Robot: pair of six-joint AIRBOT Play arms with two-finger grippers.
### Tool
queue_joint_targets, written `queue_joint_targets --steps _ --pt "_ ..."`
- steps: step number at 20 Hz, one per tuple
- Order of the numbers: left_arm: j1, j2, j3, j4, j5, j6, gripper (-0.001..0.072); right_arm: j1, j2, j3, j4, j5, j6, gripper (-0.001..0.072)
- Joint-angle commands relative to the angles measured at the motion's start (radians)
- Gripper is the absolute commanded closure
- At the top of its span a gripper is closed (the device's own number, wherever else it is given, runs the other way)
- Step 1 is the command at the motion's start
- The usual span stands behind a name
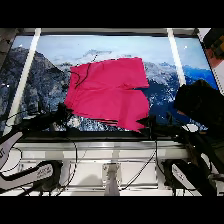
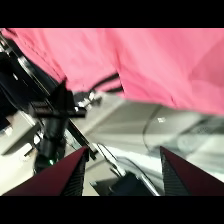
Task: Fold the clothes and pants, and hang the long-sleeved shirts on hangers.
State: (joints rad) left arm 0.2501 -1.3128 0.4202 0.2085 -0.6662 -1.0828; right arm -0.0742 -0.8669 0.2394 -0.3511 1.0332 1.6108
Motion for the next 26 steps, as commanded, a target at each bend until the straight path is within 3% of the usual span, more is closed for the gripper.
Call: queue_joint_targets --steps 1,6,9,18,23,26 --pt "-0.001 0.005 0.001 -0.001 -0.007 0.029 0.0694 0.0 0.059 0.002 -0.131 0.069 0.14 0.0224" --pt "-0.01 0.084 0.001 -0.001 -0.008 0.029 0.0694 0.0 0.17 -0.056 -0.275 0.014 0.319 0.018" --pt "-0.055 0.123 0.001 -0.001 -0.007 0.029 0.0694 0.0 0.182 -0.109 -0.265 -0.137 0.37 0.0179" --pt "-0.163 0.135 0.001 -0.045 -0.003 0.029 0.0693 0.0 0.154 -0.136 -0.255 -0.333 0.404 0.0186" --pt "-0.163 0.135 0.001 -0.045 -0.003 0.029 0.0693 0.0 0.066 -0.133 -0.239 -0.412 0.384 0.0209" --pt "-0.163 0.135 0.001 -0.045 -0.003 0.029 0.0693 0.0 0.019 -0.132 -0.172 -0.446 0.305 0.0218"
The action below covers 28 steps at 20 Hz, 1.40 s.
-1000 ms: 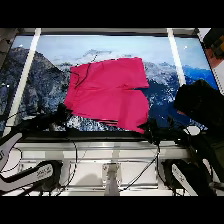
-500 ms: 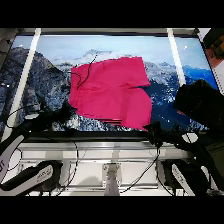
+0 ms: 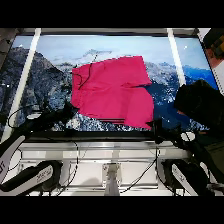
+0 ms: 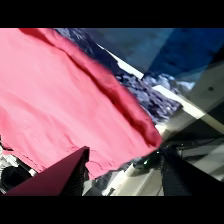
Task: Fold the clothes and pants, and hang the long-sleeved shirts on hangers.
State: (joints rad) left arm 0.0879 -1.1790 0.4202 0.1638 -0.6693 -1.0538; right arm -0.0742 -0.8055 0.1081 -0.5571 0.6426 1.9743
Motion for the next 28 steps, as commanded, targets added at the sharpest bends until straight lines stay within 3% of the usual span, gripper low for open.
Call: queue_joint_targets --steps 1,7,12,13,15,16,20,22,23,25,28 --pt "-0.001 0.001 0.001 0.0 0.0 0.0 0.0693 0.0 -0.052 0.001 0.05 -0.069 -0.069 0.0237" --pt "-0.001 0.0 0.001 0.0 0.0 0.0 0.0693 0.0 -0.125 0.102 0.043 -0.13 -0.103 0.0268" --pt "-0.001 0.0 0.001 0.0 0.0 0.0 0.0692 0.0 -0.252 0.21 0.037 -0.06 -0.151 0.0269" --pt "-0.001 0.0 0.001 -0.001 0.0 0.0 0.0692 0.0 -0.254 0.218 0.036 -0.024 -0.171 0.0337" --pt "-0.001 -0.003 0.001 -0.001 0.008 -0.001 0.0692 0.0 -0.248 0.219 0.032 0.027 -0.19 0.0648" --pt "-0.001 -0.004 0.001 -0.001 0.008 -0.001 0.0692 0.0 -0.248 0.219 0.03 0.047 -0.19 0.0702" --pt "0.002 -0.003 0.001 0.0 0.007 0.0 0.0694 0.0 -0.234 0.219 0.035 0.094 -0.312 0.0705" --pt "0.003 0.014 0.001 0.053 0.008 -0.016 0.0697 0.0 -0.173 0.22 0.033 0.124 -0.32 0.0706" --pt "0.003 0.032 0.0 0.121 0.007 -0.074 0.0697 0.0 -0.129 0.225 0.026 0.148 -0.32 0.0705" --pt "0.003 0.093 0.0 0.349 0.007 -0.278 0.0698 0.0 -0.036 0.234 0.015 0.187 -0.299 0.0706" --pt "-0.002 0.256 0.0 0.685 -0.002 -0.573 0.0698 0.0 0.114 0.243 -0.172 0.198 -0.084 0.0708"
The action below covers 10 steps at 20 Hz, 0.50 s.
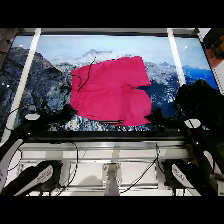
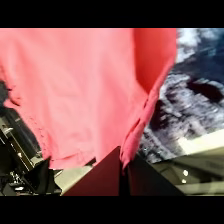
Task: Fold the clothes and pants, and hang the long-sleeved shirts on hangers.
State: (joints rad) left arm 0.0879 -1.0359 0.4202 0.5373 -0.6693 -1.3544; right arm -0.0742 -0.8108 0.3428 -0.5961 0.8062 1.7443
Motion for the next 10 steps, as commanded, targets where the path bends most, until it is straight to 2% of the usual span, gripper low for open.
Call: queue_joint_targets --steps 1,6,10 --pt "-0.002 0.184 0.0 0.374 -0.005 -0.321 0.0698 0.0 0.158 0.013 -0.193 0.056 0.201 0.0707" --pt "-0.033 0.45 0.0 0.398 -0.079 -0.467 0.0698 0.0 0.297 0.073 -0.258 0.15 0.346 0.0708" --pt "-0.132 0.551 0.0 0.398 -0.055 -0.602 0.0698 0.0 0.299 0.224 -0.297 0.222 0.361 0.0709"
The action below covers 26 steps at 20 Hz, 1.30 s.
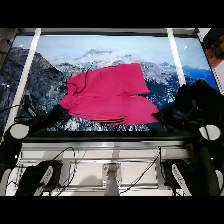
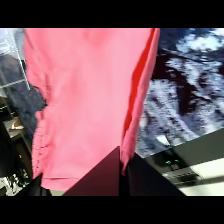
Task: Fold the clothes and pants, and hang the long-sleeved shirts on hangers.
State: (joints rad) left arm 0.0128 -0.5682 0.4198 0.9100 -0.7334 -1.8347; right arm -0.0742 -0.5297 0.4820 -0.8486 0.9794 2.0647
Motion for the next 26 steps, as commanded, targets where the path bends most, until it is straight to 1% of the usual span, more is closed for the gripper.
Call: queue_joint_targets --steps 1,2,4,5,7,9,10,12,13,17,19,21,26 --pt "-0.084 0.092 0.0 0.027 0.054 -0.145 0.0698 0.0 -0.001 0.131 -0.079 0.048 0.04 0.0709" --pt "-0.11 0.089 0.0 0.042 0.136 -0.175 0.0699 0.0 -0.035 0.172 -0.106 0.049 0.038 0.0709" --pt "-0.137 0.04 0.001 0.054 0.31 -0.219 0.0698 0.0 -0.154 0.249 -0.116 0.038 -0.023 0.071" --pt "-0.142 -0.003 0.002 0.045 0.383 -0.238 0.0698 0.0 -0.234 0.288 -0.116 0.009 -0.044 0.0709" --pt "-0.142 -0.109 0.003 -0.018 0.488 -0.249 0.0697 0.0 -0.403 0.371 -0.116 -0.077 -0.079 0.0709" --pt "-0.143 -0.217 0.028 -0.095 0.565 -0.248 0.0697 0.0 -0.57 0.478 -0.115 -0.137 -0.111 0.0709" --pt "-0.148 -0.266 0.056 -0.095 0.599 -0.245 0.0697 0.0 -0.645 0.542 -0.116 -0.154 -0.131 0.0709" --pt "-0.162 -0.359 0.139 -0.066 0.666 -0.245 0.0696 0.0 -0.763 0.666 -0.118 -0.161 -0.134 0.0708" --pt "-0.164 -0.406 0.19 -0.043 0.687 -0.245 0.0697 0.001 -0.808 0.719 -0.118 -0.159 -0.134 0.0708" --pt "-0.176 -0.558 0.354 -0.039 0.687 -0.245 0.0696 0.036 -0.926 0.915 -0.155 -0.153 -0.127 0.0709" --pt "-0.182 -0.605 0.401 -0.012 0.688 -0.245 0.0696 0.061 -0.983 0.999 -0.217 -0.129 -0.065 0.0709" --pt "-0.179 -0.632 0.415 -0.012 0.689 -0.245 0.0696 0.077 -1.035 1.052 -0.251 -0.133 -0.034 0.0709" --pt "-0.176 -0.708 0.415 -0.013 0.721 -0.245 0.0696 0.081 -1.155 1.175 -0.262 -0.133 -0.034 0.0709"
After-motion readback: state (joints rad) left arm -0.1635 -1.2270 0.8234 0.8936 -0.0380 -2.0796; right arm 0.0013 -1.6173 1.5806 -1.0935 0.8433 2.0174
